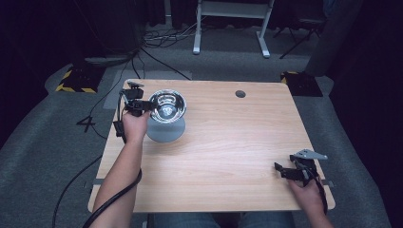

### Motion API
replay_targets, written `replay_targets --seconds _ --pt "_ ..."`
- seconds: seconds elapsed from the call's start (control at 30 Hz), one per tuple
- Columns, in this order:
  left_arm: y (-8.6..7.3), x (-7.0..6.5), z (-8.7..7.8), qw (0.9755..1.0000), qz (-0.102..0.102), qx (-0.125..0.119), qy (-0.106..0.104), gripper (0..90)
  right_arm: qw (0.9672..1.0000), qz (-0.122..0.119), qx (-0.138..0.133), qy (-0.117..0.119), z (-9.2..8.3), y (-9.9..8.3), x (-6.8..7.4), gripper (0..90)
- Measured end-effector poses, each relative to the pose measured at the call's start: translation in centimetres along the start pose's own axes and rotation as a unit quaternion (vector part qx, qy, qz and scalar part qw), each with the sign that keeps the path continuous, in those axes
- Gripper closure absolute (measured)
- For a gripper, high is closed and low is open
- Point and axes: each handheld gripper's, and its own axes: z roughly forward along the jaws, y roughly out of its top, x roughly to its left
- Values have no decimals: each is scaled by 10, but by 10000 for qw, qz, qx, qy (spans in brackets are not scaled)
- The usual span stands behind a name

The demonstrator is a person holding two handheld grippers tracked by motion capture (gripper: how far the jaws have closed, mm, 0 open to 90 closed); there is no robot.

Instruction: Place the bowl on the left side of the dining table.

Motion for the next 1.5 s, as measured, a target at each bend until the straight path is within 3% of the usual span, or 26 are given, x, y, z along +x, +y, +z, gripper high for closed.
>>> replay_targets --seconds 0.3,0.47,0.5,0.53,0.57,0.63,0.73,0.77,1.07,1.23,1.5 --pt "-6 18 17 9993 -309 191 18 865 10000 -1 -1 -2 0 0 0 204" --pt "-10 27 25 9988 -371 330 32 865 10000 1 -1 -1 0 0 0 204" --pt "-11 27 27 9984 -487 298 63 864 10000 0 2 -2 0 0 0 204" --pt "-12 29 28 9985 -434 341 67 865 10000 0 0 -2 0 0 0 203" --pt "-13 28 31 9981 -543 290 28 864 10000 0 2 -1 0 0 0 204" --pt "-15 31 32 9982 -441 408 30 864 10000 0 3 2 0 0 0 204" --pt "-17 30 38 9978 -550 366 27 864 10000 0 1 -1 0 0 0 203" --pt "-19 31 38 9982 -434 398 85 864 10000 0 2 -2 0 0 0 203" --pt "-25 31 49 9976 -568 366 138 864 10000 1 2 -2 0 0 0 204" --pt "-26 33 49 9979 -408 464 218 863 10000 -2 1 -1 0 0 0 204" --pt "-29 34 53 9978 -408 453 245 863 10000 0 2 -2 0 0 0 204"
